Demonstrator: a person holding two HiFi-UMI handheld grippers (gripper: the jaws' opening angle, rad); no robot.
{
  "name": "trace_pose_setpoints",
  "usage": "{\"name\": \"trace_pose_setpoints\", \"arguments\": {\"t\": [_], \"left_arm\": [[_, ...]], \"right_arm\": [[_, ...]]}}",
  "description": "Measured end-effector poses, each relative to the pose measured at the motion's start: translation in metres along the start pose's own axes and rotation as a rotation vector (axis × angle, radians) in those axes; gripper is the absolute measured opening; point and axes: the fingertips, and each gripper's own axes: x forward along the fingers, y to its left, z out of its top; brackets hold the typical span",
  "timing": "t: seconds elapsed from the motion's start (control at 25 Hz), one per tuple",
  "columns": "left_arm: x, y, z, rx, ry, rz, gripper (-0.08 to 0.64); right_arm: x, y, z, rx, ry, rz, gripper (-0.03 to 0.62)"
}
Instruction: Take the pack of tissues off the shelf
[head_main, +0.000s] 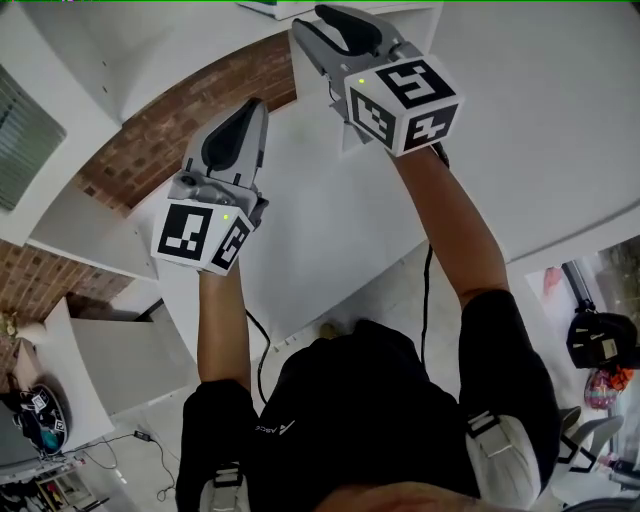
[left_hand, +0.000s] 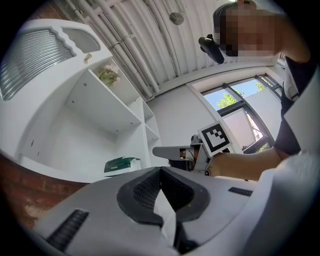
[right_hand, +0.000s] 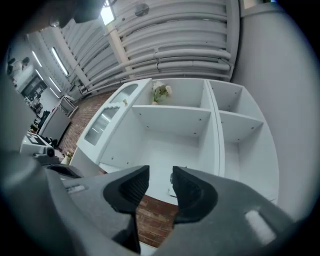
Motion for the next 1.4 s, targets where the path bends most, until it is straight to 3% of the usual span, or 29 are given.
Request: {"name": "trace_pose_setpoints", "arguments": {"t": [0.24,0.6,0.8,1.24,1.4], "left_arm": [[0.018,0.022,-0.002,0.001,-0.014,0.021,-0.002],[0.037,0.057,0.001,-0.001,-0.049,0.044,-0.002],[0.041,0.066,-0.001,-0.002,-0.060,0.039,-0.002],[0.043,0.072,-0.014,-0.028,-0.056,0.013,-0.002],[0.045,0.072,-0.017,-0.036,-0.053,0.009,-0.002]], "right_arm": [[0.046,-0.034,-0.017,0.029,0.066,-0.056,0.285],[0.108,-0.061,-0.042,0.086,0.184,-0.082,0.392],[0.129,-0.066,-0.056,0.140,0.259,-0.083,0.403],[0.144,-0.074,-0.086,0.105,0.400,-0.165,0.405],[0.144,-0.077,-0.093,0.091,0.416,-0.180,0.358]]}}
